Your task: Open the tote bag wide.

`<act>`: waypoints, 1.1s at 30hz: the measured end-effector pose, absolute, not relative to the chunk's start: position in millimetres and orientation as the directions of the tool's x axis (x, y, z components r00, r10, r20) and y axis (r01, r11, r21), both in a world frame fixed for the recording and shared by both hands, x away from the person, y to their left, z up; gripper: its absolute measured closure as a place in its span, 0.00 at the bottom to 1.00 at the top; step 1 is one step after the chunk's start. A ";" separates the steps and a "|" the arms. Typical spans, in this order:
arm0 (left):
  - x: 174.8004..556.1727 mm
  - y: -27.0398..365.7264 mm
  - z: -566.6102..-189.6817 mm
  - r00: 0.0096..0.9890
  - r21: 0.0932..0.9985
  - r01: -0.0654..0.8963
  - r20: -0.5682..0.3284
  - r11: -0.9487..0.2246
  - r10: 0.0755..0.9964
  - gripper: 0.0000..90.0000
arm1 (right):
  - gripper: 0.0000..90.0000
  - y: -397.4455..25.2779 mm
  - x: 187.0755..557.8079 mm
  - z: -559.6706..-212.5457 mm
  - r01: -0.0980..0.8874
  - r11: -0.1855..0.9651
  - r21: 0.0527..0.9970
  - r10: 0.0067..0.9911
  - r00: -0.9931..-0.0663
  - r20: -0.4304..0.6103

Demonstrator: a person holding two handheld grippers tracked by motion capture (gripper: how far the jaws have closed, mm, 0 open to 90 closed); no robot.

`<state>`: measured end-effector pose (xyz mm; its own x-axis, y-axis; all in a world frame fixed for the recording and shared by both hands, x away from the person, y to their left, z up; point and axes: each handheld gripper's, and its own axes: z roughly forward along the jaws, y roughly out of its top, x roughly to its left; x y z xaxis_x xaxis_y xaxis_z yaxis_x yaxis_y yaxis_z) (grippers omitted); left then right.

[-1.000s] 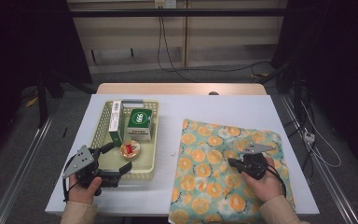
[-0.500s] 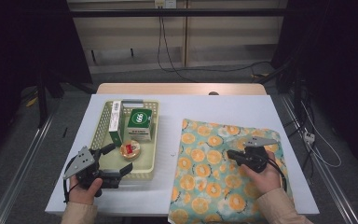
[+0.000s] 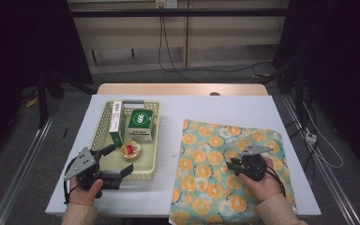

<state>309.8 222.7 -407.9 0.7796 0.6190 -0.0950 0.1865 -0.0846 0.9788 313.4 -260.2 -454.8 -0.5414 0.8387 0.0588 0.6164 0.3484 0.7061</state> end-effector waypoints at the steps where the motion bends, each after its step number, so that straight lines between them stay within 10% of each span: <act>1: 310.1 222.9 -407.7 0.778 0.978 0.188 -0.095 -0.086 0.621 0.03 | 0.96 -260.2 313.4 -454.8 0.616 0.348 0.706 0.839 -0.541 0.059; 23: 309.2 219.9 -409.9 0.784 0.976 0.194 -0.093 -0.100 0.614 0.03 | 0.98 -268.5 339.9 -443.1 0.555 0.304 0.774 0.854 -0.519 0.036; 26: 309.0 220.3 -409.5 0.784 0.977 0.191 -0.092 -0.097 0.614 0.03 | 0.52 -287.9 357.1 -434.5 0.575 0.222 0.787 0.899 -0.433 0.062; 33: 308.6 220.6 -408.7 0.787 0.978 0.188 -0.092 -0.095 0.610 0.03 | 0.32 -315.9 388.4 -448.7 0.630 0.226 0.743 0.906 -0.416 0.077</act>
